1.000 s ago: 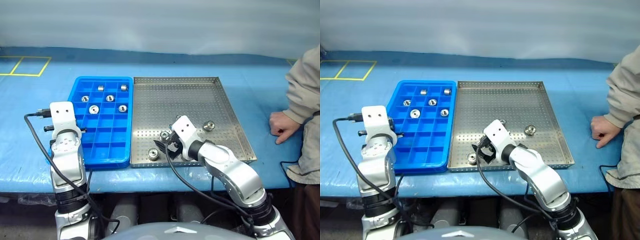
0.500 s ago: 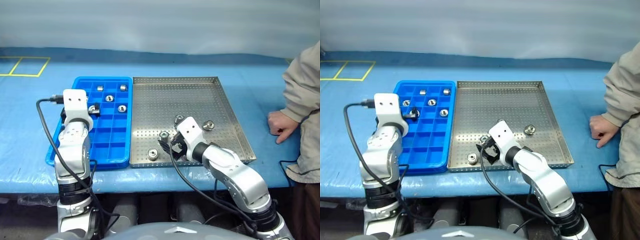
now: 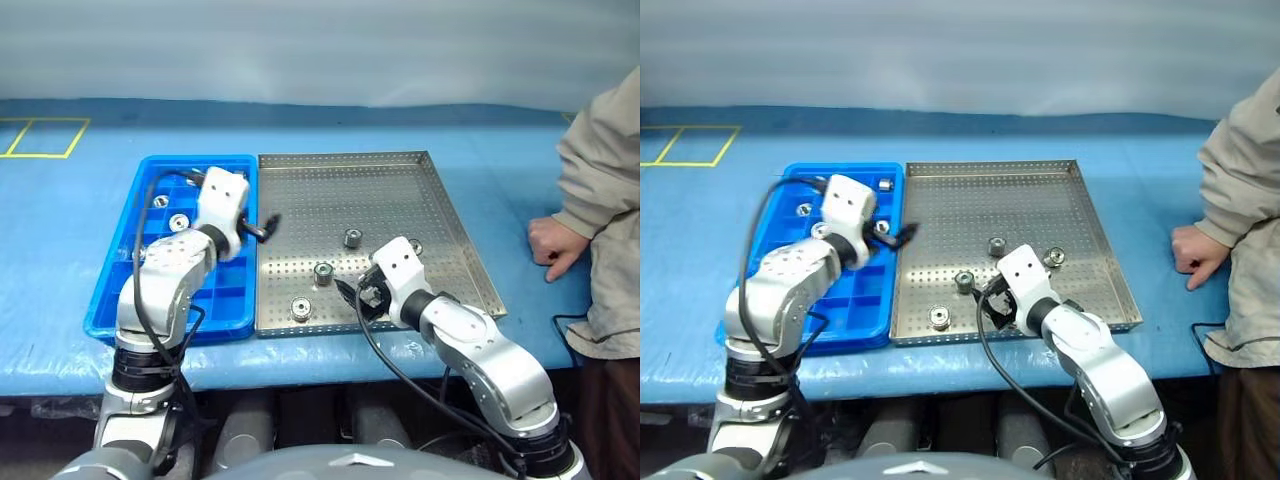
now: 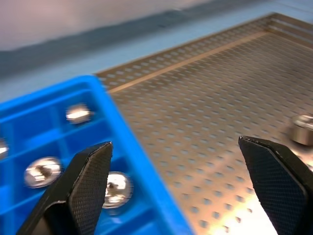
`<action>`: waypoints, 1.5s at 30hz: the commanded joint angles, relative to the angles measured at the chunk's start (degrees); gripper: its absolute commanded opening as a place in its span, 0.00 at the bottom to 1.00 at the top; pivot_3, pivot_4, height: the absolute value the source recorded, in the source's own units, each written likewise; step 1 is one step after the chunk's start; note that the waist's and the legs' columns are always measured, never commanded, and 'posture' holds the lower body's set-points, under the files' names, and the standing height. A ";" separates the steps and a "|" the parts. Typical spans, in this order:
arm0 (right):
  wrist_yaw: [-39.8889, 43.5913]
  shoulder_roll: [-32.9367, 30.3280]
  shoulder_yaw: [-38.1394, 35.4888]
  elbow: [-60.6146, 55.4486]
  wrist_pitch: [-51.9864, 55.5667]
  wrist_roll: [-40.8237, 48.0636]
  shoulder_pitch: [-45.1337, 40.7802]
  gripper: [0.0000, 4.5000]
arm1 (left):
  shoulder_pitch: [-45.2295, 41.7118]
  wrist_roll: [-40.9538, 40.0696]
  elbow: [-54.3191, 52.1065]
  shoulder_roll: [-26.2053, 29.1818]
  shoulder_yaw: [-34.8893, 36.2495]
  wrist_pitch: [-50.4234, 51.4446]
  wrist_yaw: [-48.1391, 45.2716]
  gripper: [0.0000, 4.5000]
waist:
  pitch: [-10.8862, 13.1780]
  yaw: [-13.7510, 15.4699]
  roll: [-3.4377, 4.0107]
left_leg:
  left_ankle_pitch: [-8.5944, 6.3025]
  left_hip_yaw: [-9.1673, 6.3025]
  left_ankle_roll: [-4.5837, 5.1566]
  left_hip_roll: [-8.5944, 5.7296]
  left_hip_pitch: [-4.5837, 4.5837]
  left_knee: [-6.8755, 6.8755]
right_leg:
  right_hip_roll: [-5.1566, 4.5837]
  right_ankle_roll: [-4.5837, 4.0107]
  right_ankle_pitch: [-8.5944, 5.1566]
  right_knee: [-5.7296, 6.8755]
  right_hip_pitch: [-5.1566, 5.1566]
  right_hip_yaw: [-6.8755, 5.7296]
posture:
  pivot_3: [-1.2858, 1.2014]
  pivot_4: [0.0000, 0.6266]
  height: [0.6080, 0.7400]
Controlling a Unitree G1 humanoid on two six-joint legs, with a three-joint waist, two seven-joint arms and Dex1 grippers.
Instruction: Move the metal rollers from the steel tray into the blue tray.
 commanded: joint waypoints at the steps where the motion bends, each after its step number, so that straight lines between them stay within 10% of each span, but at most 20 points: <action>1: -0.15 -0.19 -1.37 -3.05 -0.25 0.09 0.29 1.00 | -2.49 -4.20 1.29 1.23 -2.53 3.06 -4.06 1.00 | 0.00 -0.26 0.01 | 0.00 0.00 0.00 0.02 0.00 0.00 | 0.03 -0.01 -0.01 0.00 0.00 0.00 | 0.52 0.24 1.00; 19: -1.20 0.50 -0.93 -4.63 0.15 -0.08 2.52 1.00 | -7.53 -1.75 17.03 0.13 -18.93 -4.40 -6.60 1.00 | 0.00 -1.35 0.01 | 0.00 0.01 0.00 0.00 0.00 -0.01 | 0.05 -0.01 -0.02 0.00 -0.03 0.06 | 0.50 0.24 1.00; 27: -1.57 0.60 -0.91 -4.42 -0.07 -0.09 2.59 1.00 | -7.89 -0.82 18.50 0.02 -19.42 -4.25 -5.97 0.49 | 0.00 -1.37 0.01 | 0.00 0.01 0.01 0.00 -0.02 -0.02 | 0.03 -0.01 -0.02 0.00 -0.04 0.06 | 0.50 0.24 1.00; 45: 2.91 0.32 3.26 -0.10 -2.03 0.51 -3.22 1.00 | 5.51 6.90 -5.14 -9.60 4.07 -10.13 22.95 0.38 | 0.01 -0.73 0.00 | 0.00 -0.04 0.00 0.01 -0.02 -0.04 | 0.00 -0.01 0.03 -0.01 -0.01 0.05 | 0.56 0.24 1.00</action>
